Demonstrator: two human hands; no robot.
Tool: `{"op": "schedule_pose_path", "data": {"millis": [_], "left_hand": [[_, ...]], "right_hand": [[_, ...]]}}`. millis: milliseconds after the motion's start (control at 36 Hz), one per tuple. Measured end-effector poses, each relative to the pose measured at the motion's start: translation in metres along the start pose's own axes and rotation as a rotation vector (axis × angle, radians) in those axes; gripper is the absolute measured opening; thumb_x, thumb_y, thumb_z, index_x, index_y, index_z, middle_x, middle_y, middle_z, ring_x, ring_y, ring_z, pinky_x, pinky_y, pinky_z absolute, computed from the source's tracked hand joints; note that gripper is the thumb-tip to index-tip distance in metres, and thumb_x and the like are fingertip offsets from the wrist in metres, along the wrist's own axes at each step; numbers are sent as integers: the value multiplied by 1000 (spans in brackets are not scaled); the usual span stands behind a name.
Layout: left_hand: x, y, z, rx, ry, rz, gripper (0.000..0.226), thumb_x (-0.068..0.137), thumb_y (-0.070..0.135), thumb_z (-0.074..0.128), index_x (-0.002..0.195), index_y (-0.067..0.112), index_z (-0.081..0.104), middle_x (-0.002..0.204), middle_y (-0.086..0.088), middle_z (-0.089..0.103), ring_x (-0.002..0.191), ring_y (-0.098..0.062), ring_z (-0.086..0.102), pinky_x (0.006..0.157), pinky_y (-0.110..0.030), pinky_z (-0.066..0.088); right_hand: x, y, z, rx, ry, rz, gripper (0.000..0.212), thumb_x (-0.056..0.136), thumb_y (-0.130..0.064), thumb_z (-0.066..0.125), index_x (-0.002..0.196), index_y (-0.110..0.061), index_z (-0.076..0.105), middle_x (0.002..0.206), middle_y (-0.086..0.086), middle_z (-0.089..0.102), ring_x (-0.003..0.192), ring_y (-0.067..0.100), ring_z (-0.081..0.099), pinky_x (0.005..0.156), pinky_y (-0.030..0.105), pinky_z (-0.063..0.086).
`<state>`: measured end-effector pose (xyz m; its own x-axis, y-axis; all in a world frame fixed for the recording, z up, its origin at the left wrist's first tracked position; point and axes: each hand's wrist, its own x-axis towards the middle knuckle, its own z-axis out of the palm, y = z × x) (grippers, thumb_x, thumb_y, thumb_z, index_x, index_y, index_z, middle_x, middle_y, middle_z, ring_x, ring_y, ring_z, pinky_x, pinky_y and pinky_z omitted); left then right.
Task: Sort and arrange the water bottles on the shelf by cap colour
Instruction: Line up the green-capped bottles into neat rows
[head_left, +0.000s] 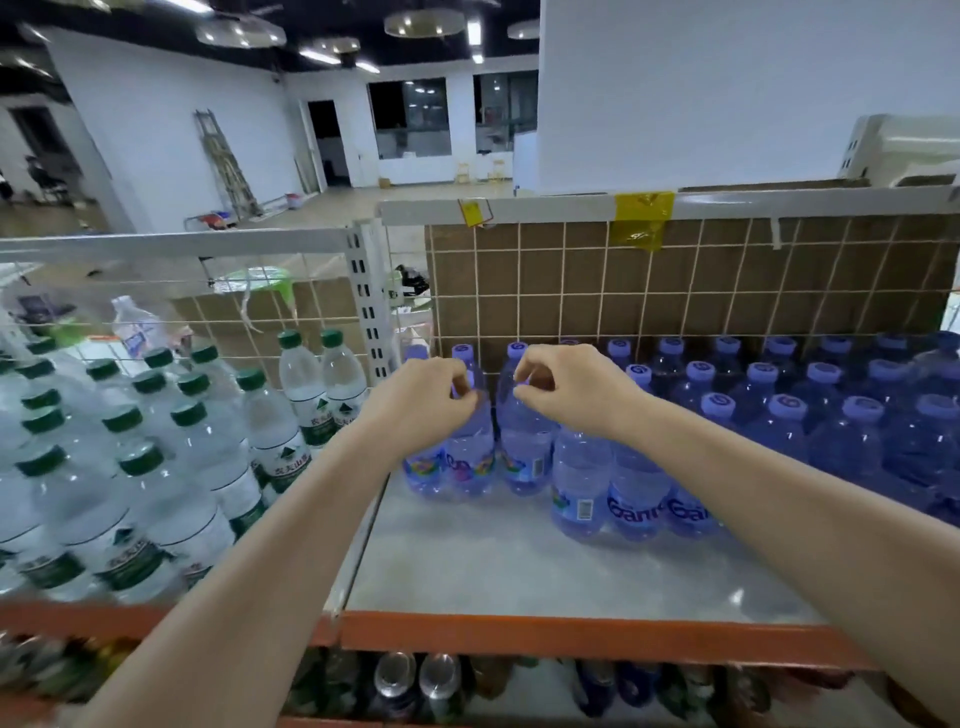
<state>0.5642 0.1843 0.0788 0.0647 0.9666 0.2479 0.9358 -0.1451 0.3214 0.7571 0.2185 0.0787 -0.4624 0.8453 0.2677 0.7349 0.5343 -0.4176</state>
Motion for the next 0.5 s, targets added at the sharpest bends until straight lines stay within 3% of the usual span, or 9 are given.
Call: {"op": "schedule_pose_path", "data": {"millis": [222, 389, 500], "left_hand": [[-41, -53, -35, 18, -29, -50, 19, 89, 34, 54, 75, 22, 55, 82, 0, 64, 79, -23, 61, 67, -31, 49], [-73, -113, -74, 6, -15, -36, 22, 90, 37, 53, 86, 17, 61, 80, 0, 64, 73, -21, 62, 70, -35, 55], [-85, -153, -97, 52, 0, -14, 20, 92, 37, 53, 86, 19, 60, 77, 3, 61, 68, -16, 58, 56, -27, 43]], "right_hand": [[11, -57, 38, 0, -32, -3, 10, 89, -31, 60, 95, -24, 61, 87, -10, 62, 87, 17, 62, 82, 37, 52], [19, -122, 73, 2, -9, -24, 15, 90, -26, 61, 101, -17, 64, 86, -8, 61, 88, 16, 62, 83, 32, 49], [30, -158, 92, -15, 11, -14, 17, 88, -28, 61, 101, -17, 65, 93, -1, 69, 91, 20, 64, 85, 38, 52]]}}
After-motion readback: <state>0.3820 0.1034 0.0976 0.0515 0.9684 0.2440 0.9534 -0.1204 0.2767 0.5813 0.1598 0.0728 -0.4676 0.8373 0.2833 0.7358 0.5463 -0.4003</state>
